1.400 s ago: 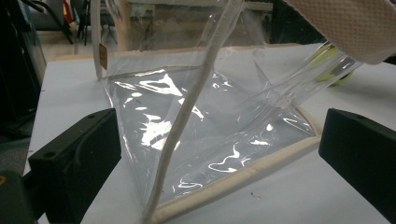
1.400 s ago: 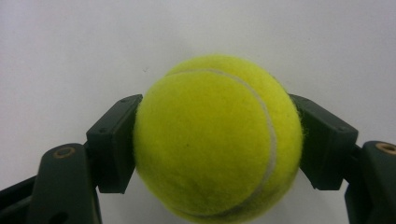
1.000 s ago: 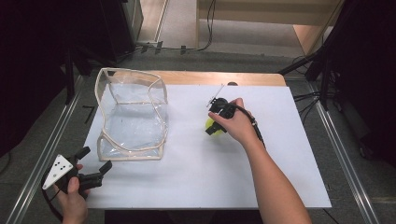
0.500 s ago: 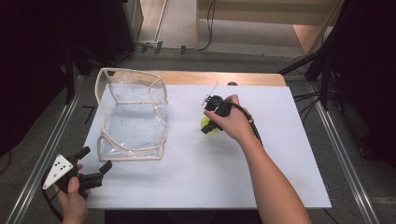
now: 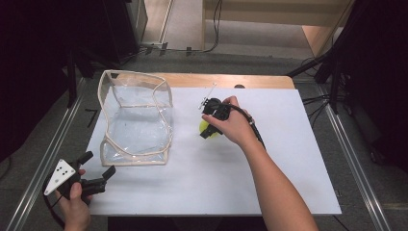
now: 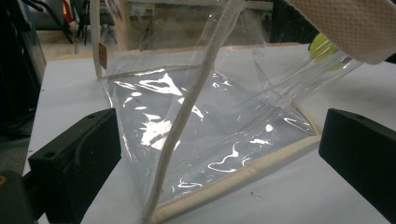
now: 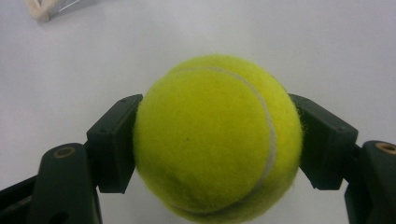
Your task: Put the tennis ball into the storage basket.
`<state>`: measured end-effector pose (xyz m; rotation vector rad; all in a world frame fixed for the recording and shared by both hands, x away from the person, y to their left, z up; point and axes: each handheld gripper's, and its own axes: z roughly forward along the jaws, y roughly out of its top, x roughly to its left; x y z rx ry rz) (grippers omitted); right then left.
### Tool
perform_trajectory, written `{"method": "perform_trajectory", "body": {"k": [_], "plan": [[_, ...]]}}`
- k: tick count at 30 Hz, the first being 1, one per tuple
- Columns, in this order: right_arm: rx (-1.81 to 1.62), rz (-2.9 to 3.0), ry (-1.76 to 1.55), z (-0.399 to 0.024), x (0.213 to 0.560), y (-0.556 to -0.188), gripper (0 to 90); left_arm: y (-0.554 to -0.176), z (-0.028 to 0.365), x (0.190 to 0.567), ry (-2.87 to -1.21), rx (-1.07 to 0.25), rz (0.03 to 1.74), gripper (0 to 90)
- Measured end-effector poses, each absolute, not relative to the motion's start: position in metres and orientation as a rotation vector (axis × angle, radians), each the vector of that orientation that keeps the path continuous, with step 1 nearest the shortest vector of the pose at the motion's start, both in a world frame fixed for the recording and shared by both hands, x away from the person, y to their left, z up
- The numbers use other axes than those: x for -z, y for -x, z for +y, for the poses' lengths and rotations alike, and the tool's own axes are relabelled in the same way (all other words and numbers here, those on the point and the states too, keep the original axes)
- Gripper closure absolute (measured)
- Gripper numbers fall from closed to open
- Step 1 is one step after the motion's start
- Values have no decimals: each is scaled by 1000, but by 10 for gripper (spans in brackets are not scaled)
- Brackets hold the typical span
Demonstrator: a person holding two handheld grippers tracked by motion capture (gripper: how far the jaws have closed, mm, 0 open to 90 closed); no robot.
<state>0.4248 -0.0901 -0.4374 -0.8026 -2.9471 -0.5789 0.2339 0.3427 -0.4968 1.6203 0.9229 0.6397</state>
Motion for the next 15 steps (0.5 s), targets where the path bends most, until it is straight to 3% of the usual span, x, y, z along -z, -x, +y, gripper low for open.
{"method": "perform_trajectory", "body": {"k": [15], "plan": [[599, -2970, 680, -61, 427, -419, 229, -234, 343, 497, -1616, -637, 924, 0]]}}
